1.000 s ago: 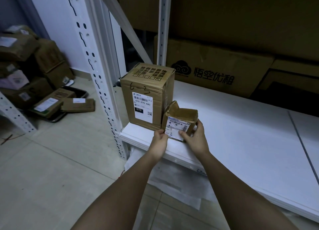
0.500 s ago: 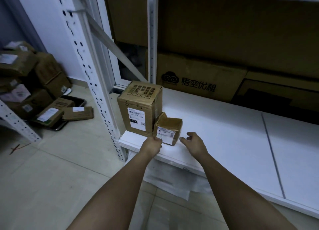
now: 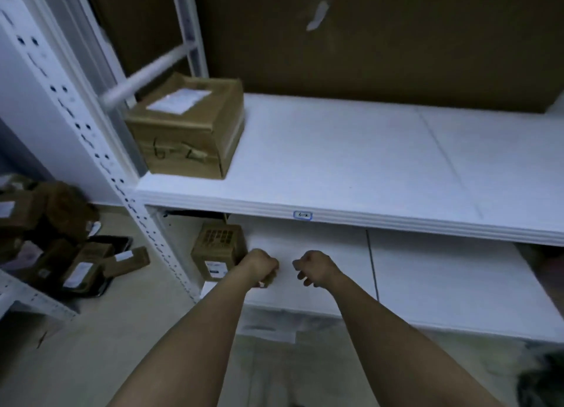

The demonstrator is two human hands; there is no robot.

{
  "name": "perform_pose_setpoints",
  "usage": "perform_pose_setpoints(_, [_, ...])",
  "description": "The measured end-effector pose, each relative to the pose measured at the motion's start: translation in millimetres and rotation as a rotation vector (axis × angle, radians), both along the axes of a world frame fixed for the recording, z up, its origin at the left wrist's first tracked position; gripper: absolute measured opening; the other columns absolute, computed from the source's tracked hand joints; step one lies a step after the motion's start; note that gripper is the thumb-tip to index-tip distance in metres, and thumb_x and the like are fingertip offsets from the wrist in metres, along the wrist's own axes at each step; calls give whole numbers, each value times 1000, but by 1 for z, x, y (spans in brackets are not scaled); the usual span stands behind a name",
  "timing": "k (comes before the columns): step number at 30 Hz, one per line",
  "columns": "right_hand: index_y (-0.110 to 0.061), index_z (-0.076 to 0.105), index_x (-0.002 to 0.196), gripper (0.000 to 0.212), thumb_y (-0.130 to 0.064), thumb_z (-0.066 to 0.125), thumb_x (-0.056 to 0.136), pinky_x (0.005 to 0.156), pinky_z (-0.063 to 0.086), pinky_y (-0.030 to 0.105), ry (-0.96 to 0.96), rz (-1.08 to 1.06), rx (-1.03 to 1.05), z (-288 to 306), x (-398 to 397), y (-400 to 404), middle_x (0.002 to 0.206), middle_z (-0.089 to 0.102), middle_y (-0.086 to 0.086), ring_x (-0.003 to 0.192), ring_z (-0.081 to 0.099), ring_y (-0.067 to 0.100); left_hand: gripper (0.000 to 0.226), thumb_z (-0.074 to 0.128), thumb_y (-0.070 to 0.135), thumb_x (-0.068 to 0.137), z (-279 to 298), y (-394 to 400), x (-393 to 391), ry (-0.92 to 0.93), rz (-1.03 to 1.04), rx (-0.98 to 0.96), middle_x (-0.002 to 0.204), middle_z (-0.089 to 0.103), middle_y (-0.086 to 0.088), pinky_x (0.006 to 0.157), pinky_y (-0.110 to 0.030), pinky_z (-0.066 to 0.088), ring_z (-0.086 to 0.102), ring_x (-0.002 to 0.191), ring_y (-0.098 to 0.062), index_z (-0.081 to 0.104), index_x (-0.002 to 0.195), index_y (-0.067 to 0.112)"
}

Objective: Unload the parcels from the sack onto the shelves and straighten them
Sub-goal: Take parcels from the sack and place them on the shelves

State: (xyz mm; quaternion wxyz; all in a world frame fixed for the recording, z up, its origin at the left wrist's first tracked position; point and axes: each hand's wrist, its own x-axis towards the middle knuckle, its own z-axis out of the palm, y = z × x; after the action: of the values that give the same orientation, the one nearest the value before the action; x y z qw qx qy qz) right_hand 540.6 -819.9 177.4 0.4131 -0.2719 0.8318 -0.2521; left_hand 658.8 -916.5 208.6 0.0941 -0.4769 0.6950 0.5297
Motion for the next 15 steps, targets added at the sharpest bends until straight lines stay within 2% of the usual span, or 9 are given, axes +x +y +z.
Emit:
perform_pose_setpoints(2, [-8, 54, 95, 23, -31, 53, 95, 61, 42, 25, -7, -22, -2, 50, -2, 25, 90, 65, 8, 62, 57, 16, 15, 49, 15, 95, 51, 17, -7, 9, -44, -25, 69, 57, -8, 48, -20, 39, 50, 55, -17, 54, 89, 3])
perform_pose_setpoints(3, [-7, 54, 98, 24, -31, 52, 96, 61, 42, 26, -13, -39, -3, 74, -3, 39, 91, 65, 9, 62, 57, 15, 14, 49, 16, 95, 72, 28, -12, 22, -69, -29, 70, 57, -8, 54, -23, 43, 51, 56, -18, 54, 93, 4])
perform_pose_setpoints(5, [-5, 56, 107, 28, -31, 51, 97, 61, 42, 25, -24, -63, -6, 113, -10, 65, 93, 64, 8, 62, 55, 14, 18, 48, 21, 95, 107, 48, -27, 23, -108, -28, 86, 63, -8, 71, -30, 46, 57, 70, -19, 56, 102, 7])
perform_pose_setpoints(7, [-6, 55, 107, 26, -29, 51, 97, 58, 41, 24, -30, -106, -27, 148, -21, 95, 94, 63, 9, 61, 55, 14, 19, 47, 25, 95, 137, 72, -47, 19, -188, -52, 90, 64, -4, 67, -26, 44, 60, 74, -16, 57, 101, 11])
perform_pose_setpoints(9, [-7, 53, 99, 20, -27, 50, 97, 57, 41, 24, 5, -168, -67, 175, -34, 128, 94, 63, 10, 61, 55, 14, 18, 47, 25, 94, 160, 100, -72, 45, -256, -99, 81, 64, -2, 61, -23, 40, 61, 67, -14, 58, 89, 11])
perform_pose_setpoints(12, [-8, 52, 94, 17, -24, 49, 96, 58, 41, 24, 59, -264, -97, 202, -56, 179, 92, 64, 10, 61, 56, 14, 20, 49, 20, 89, 184, 146, -107, 100, -327, -192, 75, 60, -9, 59, -25, 38, 56, 64, -24, 54, 72, 10])
perform_pose_setpoints(15, [-8, 53, 93, 16, -23, 49, 95, 59, 41, 25, 103, -348, -110, 218, -83, 238, 95, 65, 13, 62, 58, 15, 19, 48, 19, 89, 200, 198, -144, 148, -392, -236, 81, 61, -15, 63, -28, 38, 53, 70, -27, 54, 77, 6])
